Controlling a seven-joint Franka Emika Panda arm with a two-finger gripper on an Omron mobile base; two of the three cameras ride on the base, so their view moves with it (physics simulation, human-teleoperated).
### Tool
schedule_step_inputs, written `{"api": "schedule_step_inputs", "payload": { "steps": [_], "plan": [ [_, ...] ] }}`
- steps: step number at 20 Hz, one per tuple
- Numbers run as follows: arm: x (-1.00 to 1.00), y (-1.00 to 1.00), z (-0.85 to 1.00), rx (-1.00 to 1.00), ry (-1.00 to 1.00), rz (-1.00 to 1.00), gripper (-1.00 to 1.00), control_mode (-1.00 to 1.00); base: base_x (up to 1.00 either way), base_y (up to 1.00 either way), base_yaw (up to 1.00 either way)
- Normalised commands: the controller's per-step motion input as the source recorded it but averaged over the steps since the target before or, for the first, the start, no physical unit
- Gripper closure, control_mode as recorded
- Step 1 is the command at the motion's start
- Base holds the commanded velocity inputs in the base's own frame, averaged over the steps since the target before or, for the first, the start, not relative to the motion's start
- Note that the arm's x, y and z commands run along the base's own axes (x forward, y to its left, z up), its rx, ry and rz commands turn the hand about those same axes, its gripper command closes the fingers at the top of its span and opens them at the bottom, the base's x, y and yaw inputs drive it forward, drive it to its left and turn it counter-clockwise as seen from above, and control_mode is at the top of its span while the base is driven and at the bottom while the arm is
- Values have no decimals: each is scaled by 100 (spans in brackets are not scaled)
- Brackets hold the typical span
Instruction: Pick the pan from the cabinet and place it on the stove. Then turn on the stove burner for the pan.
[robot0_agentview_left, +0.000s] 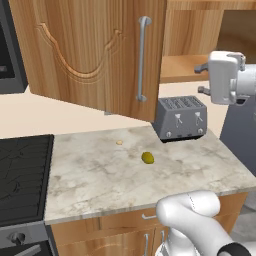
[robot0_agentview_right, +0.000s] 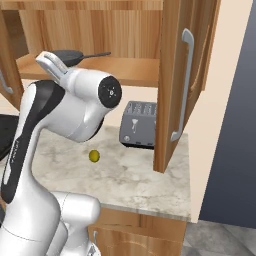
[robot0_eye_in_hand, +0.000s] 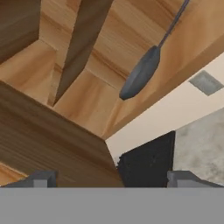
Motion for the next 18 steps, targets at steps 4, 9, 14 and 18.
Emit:
{"api": "schedule_step_inputs", "payload": {
  "steps": [4,9,14,18],
  "plan": [
    [34,47,-11,4,7,11,-100,-100,0,0,0],
    [27,53,-2,0,12,10,-100,-100,0,0,0],
    [8,52,0,0,11,14,-100,-100,0,0,0],
    [-8,55,0,0,6,19,-100,-100,0,0,0]
  ]
}}
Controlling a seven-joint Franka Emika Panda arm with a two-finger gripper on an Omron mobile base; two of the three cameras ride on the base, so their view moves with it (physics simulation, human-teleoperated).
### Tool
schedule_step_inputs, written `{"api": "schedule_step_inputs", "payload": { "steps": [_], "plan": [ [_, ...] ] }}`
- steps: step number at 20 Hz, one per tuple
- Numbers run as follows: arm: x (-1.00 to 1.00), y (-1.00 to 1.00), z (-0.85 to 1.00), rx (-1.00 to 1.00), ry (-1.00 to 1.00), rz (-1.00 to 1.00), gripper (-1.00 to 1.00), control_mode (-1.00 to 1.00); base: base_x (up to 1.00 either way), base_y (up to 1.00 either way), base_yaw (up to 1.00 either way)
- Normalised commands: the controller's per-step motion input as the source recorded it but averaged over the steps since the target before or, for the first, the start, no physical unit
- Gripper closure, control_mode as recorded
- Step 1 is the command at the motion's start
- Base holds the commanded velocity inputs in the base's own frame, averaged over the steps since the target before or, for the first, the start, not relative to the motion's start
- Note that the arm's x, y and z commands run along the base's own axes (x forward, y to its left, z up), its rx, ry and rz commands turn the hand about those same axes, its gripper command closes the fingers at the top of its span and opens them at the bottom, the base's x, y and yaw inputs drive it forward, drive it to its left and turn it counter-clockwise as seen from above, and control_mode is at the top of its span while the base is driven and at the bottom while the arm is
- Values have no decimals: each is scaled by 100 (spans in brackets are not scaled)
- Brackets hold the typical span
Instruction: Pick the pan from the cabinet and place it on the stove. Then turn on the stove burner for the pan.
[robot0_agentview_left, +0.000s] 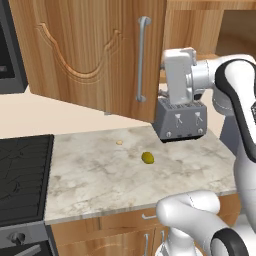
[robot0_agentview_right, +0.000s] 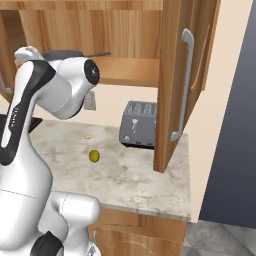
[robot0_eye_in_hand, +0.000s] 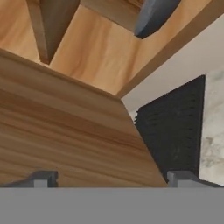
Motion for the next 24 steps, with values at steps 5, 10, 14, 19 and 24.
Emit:
{"api": "schedule_step_inputs", "payload": {
  "steps": [5,10,14,19,24],
  "plan": [
    [-38,61,0,0,1,19,-100,-100,0,0,0],
    [-52,67,0,0,0,18,-100,-100,0,0,0],
    [-44,73,0,0,0,15,-100,-100,0,0,0],
    [-29,84,-1,0,0,9,-100,-100,0,0,0],
    [-17,85,-3,0,0,6,-100,-100,0,0,0]
  ]
}}
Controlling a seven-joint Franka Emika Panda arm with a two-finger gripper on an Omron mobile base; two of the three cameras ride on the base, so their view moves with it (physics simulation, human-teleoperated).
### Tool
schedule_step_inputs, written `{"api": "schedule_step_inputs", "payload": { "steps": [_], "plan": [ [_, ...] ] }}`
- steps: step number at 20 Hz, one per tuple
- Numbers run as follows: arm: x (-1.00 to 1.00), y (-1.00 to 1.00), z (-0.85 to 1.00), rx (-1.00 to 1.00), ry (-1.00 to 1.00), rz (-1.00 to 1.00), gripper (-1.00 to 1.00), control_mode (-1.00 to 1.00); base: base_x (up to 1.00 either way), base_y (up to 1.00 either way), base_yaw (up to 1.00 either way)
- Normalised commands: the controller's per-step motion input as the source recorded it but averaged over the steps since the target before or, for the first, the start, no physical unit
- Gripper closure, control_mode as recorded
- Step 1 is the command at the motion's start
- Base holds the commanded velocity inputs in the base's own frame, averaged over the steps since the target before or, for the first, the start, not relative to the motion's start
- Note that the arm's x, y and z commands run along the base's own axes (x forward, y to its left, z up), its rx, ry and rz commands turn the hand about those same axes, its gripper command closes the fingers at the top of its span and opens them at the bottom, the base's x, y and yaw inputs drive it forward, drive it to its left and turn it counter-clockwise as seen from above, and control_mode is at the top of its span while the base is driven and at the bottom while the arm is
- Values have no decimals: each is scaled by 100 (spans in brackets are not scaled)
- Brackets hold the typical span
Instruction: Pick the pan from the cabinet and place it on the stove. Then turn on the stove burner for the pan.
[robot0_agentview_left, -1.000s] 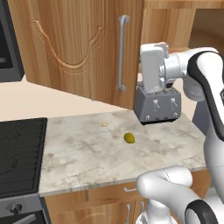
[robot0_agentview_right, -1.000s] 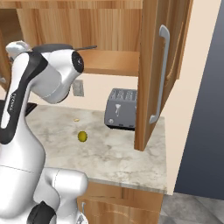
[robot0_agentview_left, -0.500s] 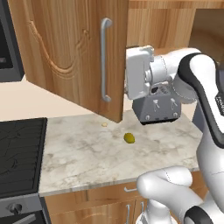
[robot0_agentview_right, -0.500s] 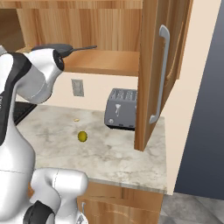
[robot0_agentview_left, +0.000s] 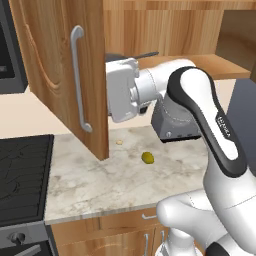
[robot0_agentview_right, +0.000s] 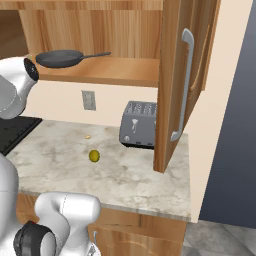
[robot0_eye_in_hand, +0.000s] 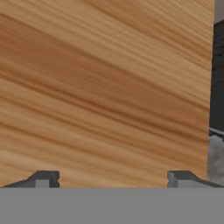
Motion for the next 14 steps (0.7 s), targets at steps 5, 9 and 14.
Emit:
{"api": "schedule_step_inputs", "payload": {
  "steps": [5,9,14],
  "plan": [
    [-10,82,-6,0,0,5,-100,-100,0,0,0],
    [-8,73,-5,0,0,2,-100,-100,0,0,0],
    [-17,57,-3,-1,-1,0,-100,-100,0,0,0]
  ]
}}
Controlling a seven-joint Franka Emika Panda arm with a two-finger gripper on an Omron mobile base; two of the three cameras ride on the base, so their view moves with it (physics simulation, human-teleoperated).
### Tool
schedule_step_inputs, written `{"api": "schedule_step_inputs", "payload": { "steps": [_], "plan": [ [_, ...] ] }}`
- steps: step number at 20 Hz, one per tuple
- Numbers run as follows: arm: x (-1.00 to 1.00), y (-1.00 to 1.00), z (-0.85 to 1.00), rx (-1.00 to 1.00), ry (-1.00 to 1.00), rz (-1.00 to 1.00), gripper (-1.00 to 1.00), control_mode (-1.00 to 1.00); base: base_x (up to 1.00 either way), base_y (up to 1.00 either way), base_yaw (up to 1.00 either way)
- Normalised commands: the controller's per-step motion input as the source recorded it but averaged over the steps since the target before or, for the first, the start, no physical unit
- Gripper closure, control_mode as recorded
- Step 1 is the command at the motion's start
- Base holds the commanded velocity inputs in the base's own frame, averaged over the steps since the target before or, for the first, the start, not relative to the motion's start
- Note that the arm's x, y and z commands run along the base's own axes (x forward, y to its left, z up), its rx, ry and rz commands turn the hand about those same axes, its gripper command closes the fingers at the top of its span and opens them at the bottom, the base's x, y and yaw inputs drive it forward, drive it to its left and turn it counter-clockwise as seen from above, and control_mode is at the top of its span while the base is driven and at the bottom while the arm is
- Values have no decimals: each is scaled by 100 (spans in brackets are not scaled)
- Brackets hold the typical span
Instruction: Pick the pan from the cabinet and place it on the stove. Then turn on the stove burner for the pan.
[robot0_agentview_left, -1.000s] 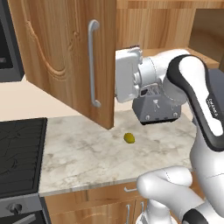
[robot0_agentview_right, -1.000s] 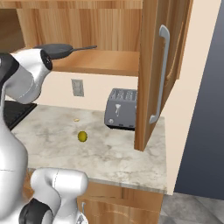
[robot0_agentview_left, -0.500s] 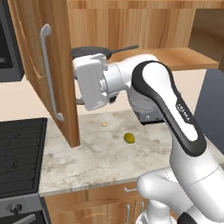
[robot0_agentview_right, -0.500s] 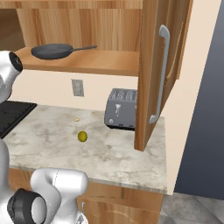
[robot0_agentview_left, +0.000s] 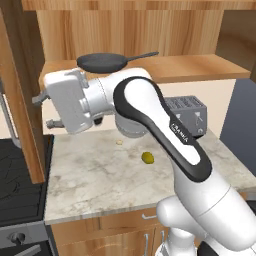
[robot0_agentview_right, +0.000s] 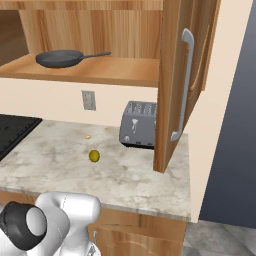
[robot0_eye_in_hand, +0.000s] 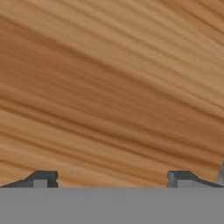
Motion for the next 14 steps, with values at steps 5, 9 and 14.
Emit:
{"api": "schedule_step_inputs", "payload": {
  "steps": [5,9,14],
  "plan": [
    [-26,38,0,-4,-8,0,-100,-100,0,0,0],
    [-23,19,0,-6,-3,0,-100,-100,0,0,0],
    [-1,1,0,-2,0,0,-100,-100,0,0,0]
  ]
}}
